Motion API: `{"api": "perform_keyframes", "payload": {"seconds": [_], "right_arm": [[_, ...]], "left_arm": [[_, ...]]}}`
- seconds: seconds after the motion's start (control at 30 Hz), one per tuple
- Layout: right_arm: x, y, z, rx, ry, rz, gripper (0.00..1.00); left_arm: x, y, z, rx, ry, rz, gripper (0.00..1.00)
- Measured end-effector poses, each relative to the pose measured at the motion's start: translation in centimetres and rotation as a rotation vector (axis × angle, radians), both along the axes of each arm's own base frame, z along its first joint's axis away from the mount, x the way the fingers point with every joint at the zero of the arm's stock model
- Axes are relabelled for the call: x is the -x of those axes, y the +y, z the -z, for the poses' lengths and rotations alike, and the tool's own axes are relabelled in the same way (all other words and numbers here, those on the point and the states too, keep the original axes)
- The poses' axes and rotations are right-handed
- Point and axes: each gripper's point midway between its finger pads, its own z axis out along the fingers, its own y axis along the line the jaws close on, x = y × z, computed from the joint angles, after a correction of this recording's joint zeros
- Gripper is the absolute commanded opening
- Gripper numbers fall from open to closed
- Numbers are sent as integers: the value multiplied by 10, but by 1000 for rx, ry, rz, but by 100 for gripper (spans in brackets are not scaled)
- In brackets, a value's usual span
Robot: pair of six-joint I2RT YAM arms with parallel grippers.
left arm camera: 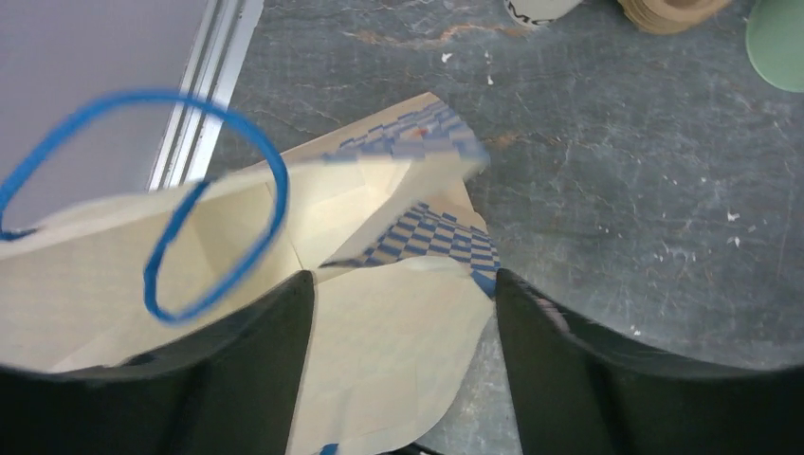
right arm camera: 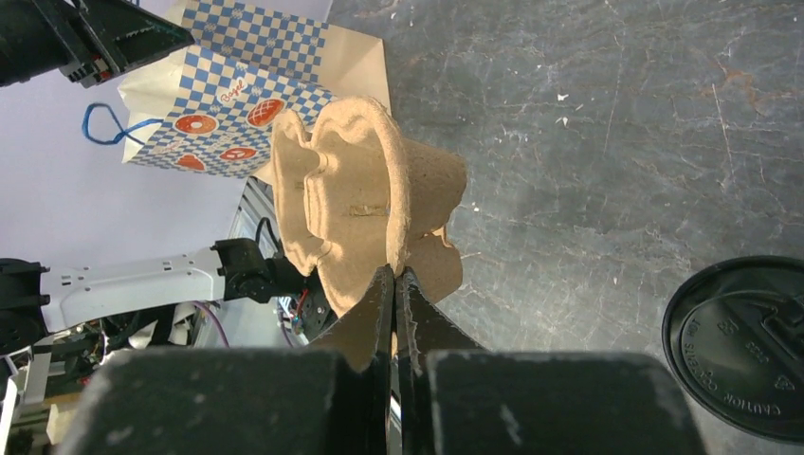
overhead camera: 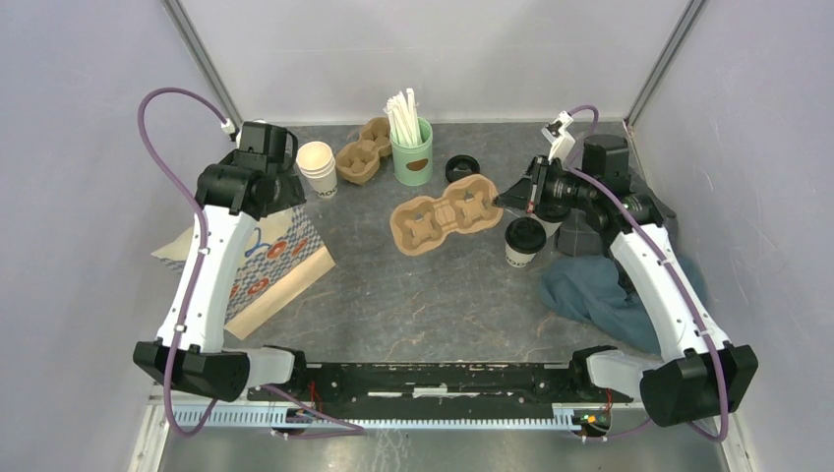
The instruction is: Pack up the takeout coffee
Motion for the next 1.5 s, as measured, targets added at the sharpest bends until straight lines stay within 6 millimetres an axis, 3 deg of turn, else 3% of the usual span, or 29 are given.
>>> {"api": "perform_keyframes", "payload": {"seconds": [0.07, 0.17, 0.3, 0.43, 0.53, 0.63, 0.8, 0.87, 1.0, 1.13, 1.27, 1.5], "right_arm": [[3, -1, 1, 5, 4, -2, 0], [7, -2, 1, 16, 8, -2, 0], [10, -5, 1, 30, 10, 7, 0], [12, -8, -3, 36, -5, 24, 0], [14, -9, -7, 37, -24, 35, 0], [17, -11, -12, 37, -42, 44, 0], [19, -14, -12, 46, -38, 60, 0], [19, -14, -10, 51, -27, 64, 0], [21, -15, -8, 54, -13, 64, 0], [22, -14, -8, 49, -9, 62, 0], [25, -12, -9, 36, -5, 43, 0], [29, -8, -11, 20, -5, 8, 0]], "left_arm": [[-4, 3, 4, -21, 3, -15, 56], [-11, 6, 9, -42, 10, -24, 50], [-13, 5, 12, -41, 15, -20, 65], [-15, 4, 8, -38, -10, -15, 66], [-13, 9, 2, -54, -28, -29, 76], [-7, 19, -9, -91, -72, -67, 92], [9, 35, -39, -123, -191, -128, 100], [12, 39, -44, -134, -211, -146, 98], [4, 38, -36, -131, -176, -169, 90], [-17, 30, -12, -112, -95, -198, 87], [-19, 29, 3, -99, -49, -231, 84], [-15, 25, 11, -60, -29, -276, 59]]}}
